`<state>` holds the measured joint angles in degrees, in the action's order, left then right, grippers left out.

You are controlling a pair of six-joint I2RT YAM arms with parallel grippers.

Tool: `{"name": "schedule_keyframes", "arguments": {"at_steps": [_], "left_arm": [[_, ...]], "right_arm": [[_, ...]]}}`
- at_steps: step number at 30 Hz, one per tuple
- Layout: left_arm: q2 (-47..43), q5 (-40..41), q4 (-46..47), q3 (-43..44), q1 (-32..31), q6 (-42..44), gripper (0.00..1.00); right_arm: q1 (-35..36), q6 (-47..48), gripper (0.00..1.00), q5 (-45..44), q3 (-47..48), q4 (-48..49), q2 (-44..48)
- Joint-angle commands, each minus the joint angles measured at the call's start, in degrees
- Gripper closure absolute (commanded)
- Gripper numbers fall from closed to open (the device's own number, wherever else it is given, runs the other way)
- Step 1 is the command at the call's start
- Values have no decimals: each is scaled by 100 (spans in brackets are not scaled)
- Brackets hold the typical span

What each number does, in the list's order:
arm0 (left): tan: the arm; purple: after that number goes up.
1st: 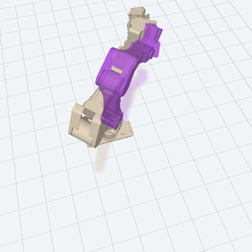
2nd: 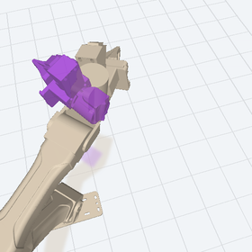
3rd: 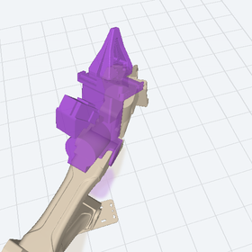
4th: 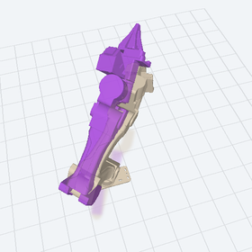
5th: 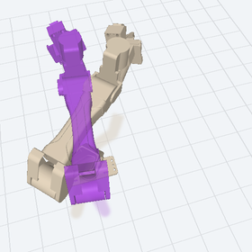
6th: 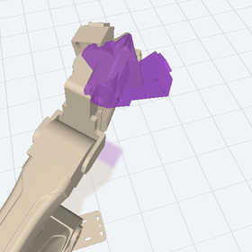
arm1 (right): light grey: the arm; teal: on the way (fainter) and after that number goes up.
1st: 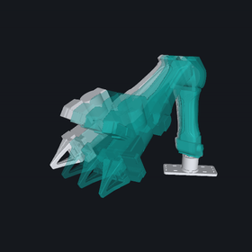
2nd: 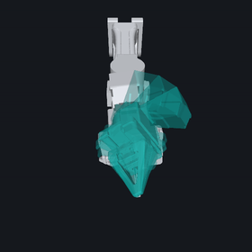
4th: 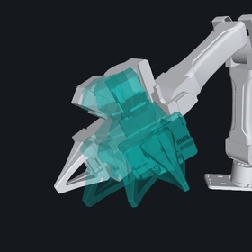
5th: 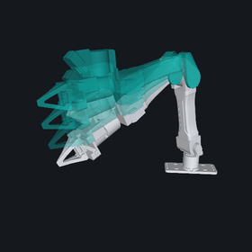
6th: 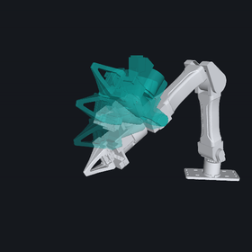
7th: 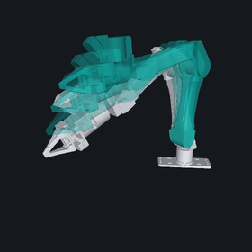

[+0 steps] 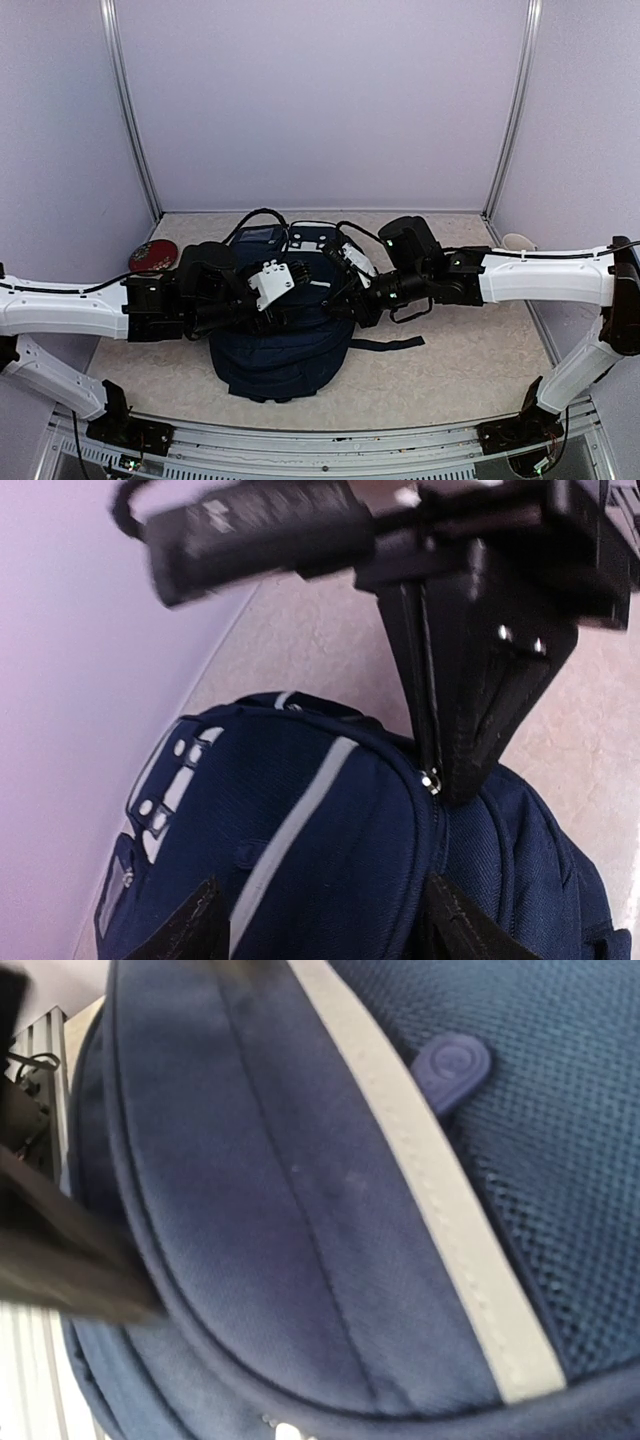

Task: Pack the student bag
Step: Zip the upper front pocket of the student bag.

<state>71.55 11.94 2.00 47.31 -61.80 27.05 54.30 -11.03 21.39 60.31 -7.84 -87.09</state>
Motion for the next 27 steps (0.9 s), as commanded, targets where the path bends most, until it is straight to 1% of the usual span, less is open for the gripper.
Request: {"name": "schedule_keyframes", "arguments": {"at_steps": [1,7,8,9,10,12,14,15,19,24,27], "left_arm": [[301,-38,-255,160,11,19,34],[629,-82,-194,300,69,77,33],[700,-50,-231,345,71,85,34],[802,-33,-291,387,78,116,37],[862,0,-349,437,80,143,44],[947,65,-466,549,85,149,67],[996,58,-599,629,82,168,98],[982,73,-616,627,69,188,100],[780,288,-530,392,-42,358,100],[338,141,-563,-42,-203,617,100],[76,35,-493,-220,-352,663,100]], "right_arm": [[19,-33,100,115,-2,98,190],[-26,-36,100,103,23,32,226],[-31,-30,100,103,31,28,239],[-37,-29,100,103,38,20,251],[-44,-26,100,95,34,8,266],[-63,-21,100,51,28,-14,299],[-101,-8,100,4,-5,-41,354],[-134,18,100,-35,-5,-93,385],[-421,219,100,-471,102,-613,541],[-1106,516,100,-986,305,-1416,562],[-1422,737,100,-1120,430,-1492,405]]}}
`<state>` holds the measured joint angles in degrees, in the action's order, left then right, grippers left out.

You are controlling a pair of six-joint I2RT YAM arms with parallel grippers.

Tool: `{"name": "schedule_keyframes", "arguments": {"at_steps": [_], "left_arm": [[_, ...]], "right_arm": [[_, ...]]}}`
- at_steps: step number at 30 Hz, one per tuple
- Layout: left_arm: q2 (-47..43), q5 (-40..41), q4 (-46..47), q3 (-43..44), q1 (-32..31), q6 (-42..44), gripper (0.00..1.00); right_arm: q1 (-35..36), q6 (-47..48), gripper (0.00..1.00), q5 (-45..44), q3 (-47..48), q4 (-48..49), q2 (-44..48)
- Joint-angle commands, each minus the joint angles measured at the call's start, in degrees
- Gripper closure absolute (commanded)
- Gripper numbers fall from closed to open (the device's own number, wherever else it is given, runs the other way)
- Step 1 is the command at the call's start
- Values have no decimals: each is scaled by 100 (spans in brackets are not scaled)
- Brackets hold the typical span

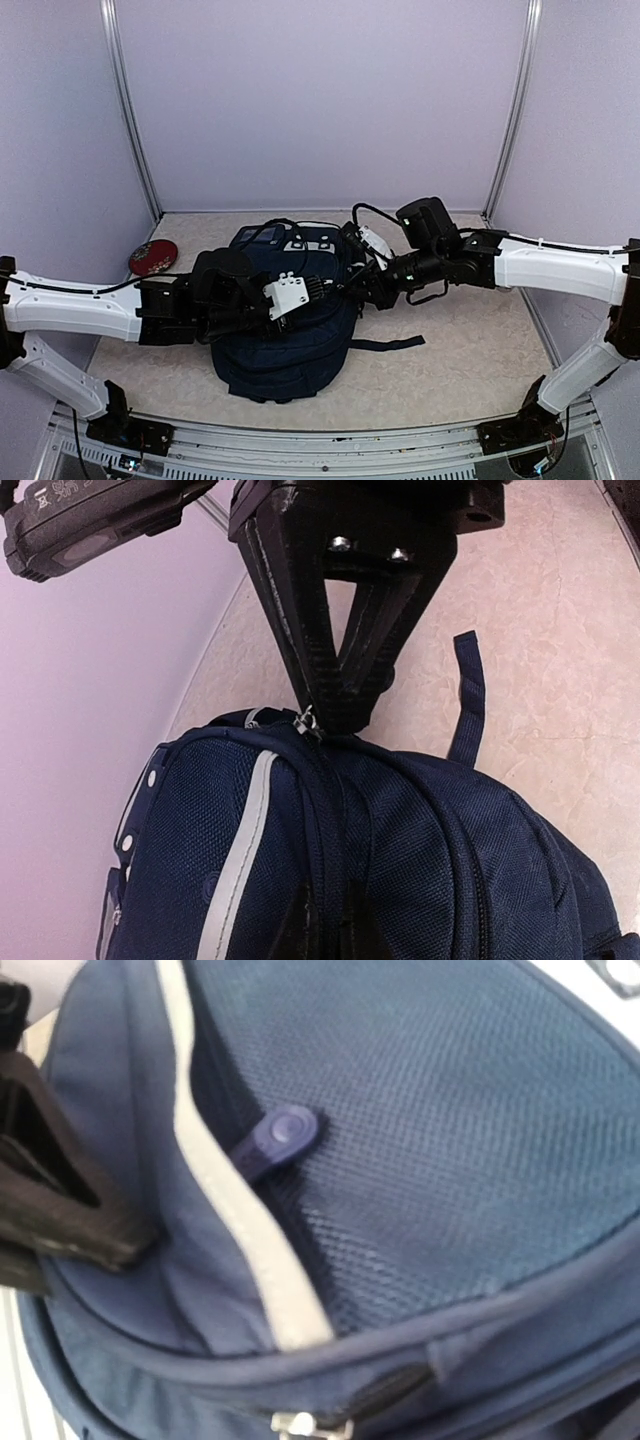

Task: Pack the student bag
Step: Zip the upper front pocket of the student bag.

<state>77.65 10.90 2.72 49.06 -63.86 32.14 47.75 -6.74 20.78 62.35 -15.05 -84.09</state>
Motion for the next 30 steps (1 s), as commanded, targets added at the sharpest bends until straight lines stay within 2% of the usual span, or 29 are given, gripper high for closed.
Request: {"name": "schedule_keyframes", "arguments": {"at_steps": [1,5,12,17,19,21,23,28,30], "left_arm": [[-607,42,-550,-428,-159,136,100],[-803,-173,-457,-531,-200,122,100],[-1051,-321,-320,-620,-314,159,100],[-1108,-320,-219,-678,-363,187,100],[-1126,-289,-202,-686,-380,211,100],[-1128,-231,-221,-693,-389,245,100],[-1129,-207,-260,-705,-399,273,100],[-1103,-291,-255,-701,-424,309,100],[-1067,-430,-271,-659,-448,331,100]], "right_arm": [[-860,340,100,-1026,300,-721,25],[-1178,364,100,-1089,858,-553,-492],[-1508,420,100,-1486,1763,-842,-1378],[-1654,446,100,-1742,2631,-1731,-1953],[-1665,604,100,-1205,2744,-1977,-2000],[-1665,1013,100,-59,2814,-2353,-2032],[-1655,1293,100,589,2772,-2759,-1991],[-1637,2132,100,1375,1734,-2745,-1277],[-1637,2261,100,1326,1471,-2548,-1101]]}}
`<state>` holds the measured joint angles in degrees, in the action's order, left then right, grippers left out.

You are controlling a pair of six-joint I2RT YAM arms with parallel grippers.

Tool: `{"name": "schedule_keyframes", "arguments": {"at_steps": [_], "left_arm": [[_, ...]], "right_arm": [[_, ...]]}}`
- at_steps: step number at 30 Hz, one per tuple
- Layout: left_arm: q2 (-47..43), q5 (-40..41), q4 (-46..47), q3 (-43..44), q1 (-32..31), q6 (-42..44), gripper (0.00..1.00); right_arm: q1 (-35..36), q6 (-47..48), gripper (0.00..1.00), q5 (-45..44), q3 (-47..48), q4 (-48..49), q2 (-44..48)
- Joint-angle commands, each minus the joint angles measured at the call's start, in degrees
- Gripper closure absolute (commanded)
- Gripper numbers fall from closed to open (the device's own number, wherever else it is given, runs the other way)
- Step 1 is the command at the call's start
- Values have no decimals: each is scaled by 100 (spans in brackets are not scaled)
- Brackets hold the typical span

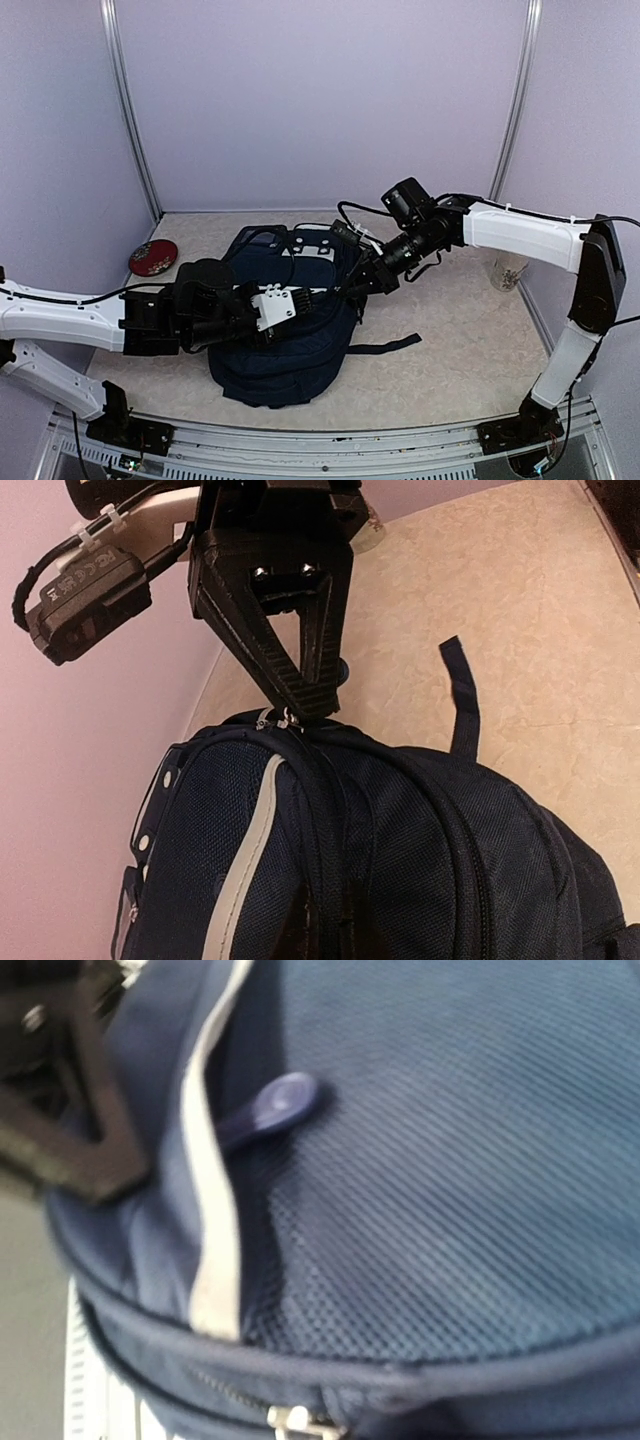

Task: Pack the student bag
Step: Zip the upper front pocket of the student bag.

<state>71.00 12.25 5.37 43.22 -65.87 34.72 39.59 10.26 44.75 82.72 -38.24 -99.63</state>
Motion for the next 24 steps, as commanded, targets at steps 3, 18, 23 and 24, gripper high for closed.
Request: {"name": "schedule_keyframes", "arguments": {"at_steps": [3,18,23,24], "left_arm": [[-343,-766,-616,46,-411,117,100],[-399,-625,-113,-228,-659,3,100],[-314,-380,334,-332,-434,-122,100],[-289,-333,361,-325,-424,-124,100]], "right_arm": [[-829,531,100,-1600,-572,-9,321],[-1437,-415,95,-1386,-23,813,-374],[-1261,-448,70,427,-1309,2159,617],[-1261,-513,65,600,-1553,2415,827]]}}
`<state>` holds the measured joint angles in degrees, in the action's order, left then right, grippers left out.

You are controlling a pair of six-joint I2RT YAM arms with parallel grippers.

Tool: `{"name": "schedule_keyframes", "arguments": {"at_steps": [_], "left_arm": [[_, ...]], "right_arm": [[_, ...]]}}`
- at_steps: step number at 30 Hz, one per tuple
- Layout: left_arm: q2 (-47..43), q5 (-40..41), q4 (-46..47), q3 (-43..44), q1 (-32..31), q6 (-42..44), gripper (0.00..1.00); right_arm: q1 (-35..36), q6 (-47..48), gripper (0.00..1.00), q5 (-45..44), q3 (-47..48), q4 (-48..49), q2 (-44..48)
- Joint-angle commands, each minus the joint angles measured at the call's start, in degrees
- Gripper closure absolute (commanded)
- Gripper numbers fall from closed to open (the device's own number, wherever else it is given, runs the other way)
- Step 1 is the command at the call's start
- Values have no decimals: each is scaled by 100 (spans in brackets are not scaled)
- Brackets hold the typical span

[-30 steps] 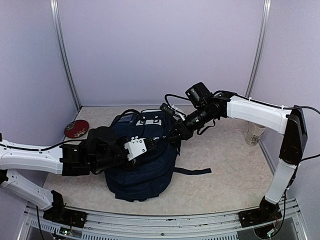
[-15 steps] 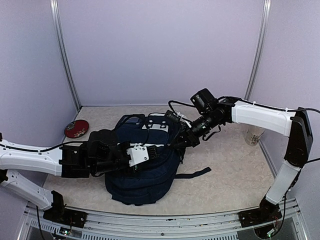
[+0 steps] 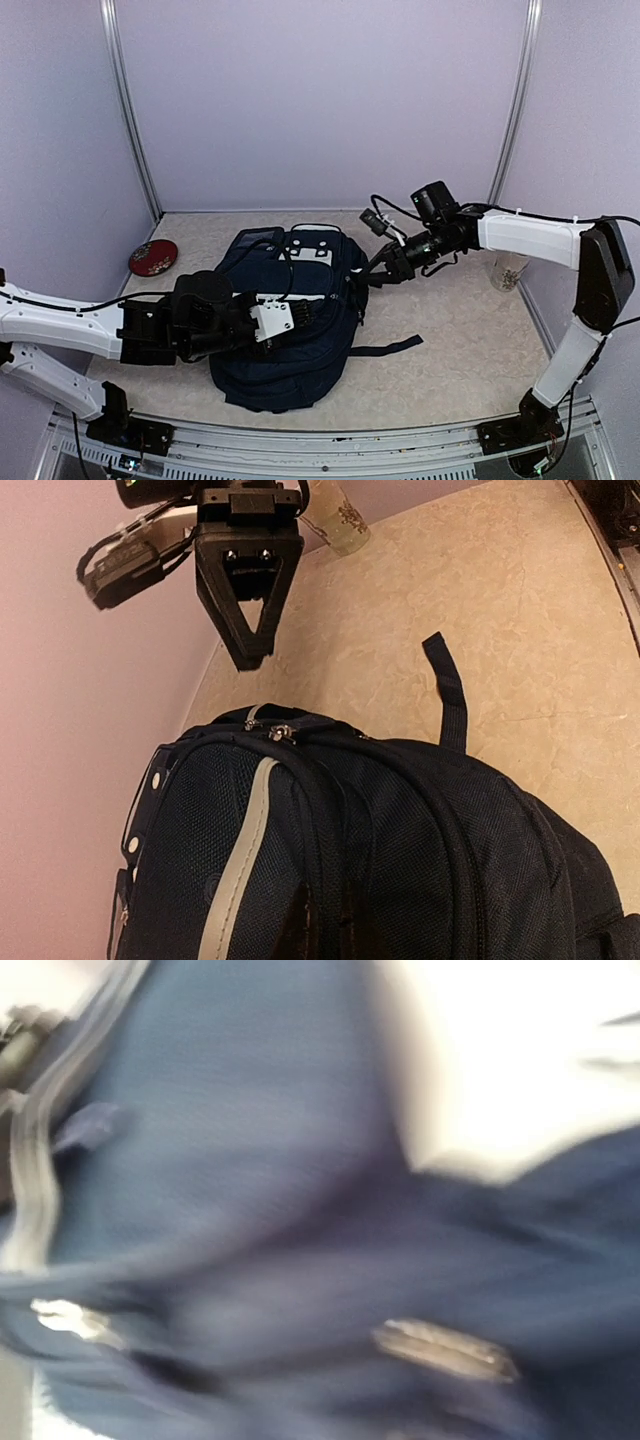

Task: Pack the student bag
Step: Zip the upper front pocket of the student bag.

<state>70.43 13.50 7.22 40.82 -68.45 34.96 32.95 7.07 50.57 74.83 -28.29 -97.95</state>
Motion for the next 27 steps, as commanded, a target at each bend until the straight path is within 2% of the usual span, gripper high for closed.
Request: {"name": "schedule_keyframes", "arguments": {"at_steps": [1,5,8,11,16,21,27], "left_arm": [[-210,-427,182,-75,-159,-149,100],[-228,-442,154,-89,-127,-139,100],[-310,-429,139,-140,-102,-120,100],[-407,-372,132,-187,-61,-110,100],[-516,-403,41,-201,-18,-153,100],[-504,-324,25,-197,-15,-187,100],[-458,-308,9,-188,-3,-171,100]], "right_arm": [[-597,-257,60,113,-1023,1648,844],[-590,-691,49,295,-1877,2576,1423],[-418,-1324,47,318,-2477,3557,1532],[80,-1347,45,30,-2680,4121,1428],[381,-1275,47,-175,-2438,4400,927],[658,-904,53,252,-1983,4038,521],[746,-790,54,557,-2046,3892,471]]}}
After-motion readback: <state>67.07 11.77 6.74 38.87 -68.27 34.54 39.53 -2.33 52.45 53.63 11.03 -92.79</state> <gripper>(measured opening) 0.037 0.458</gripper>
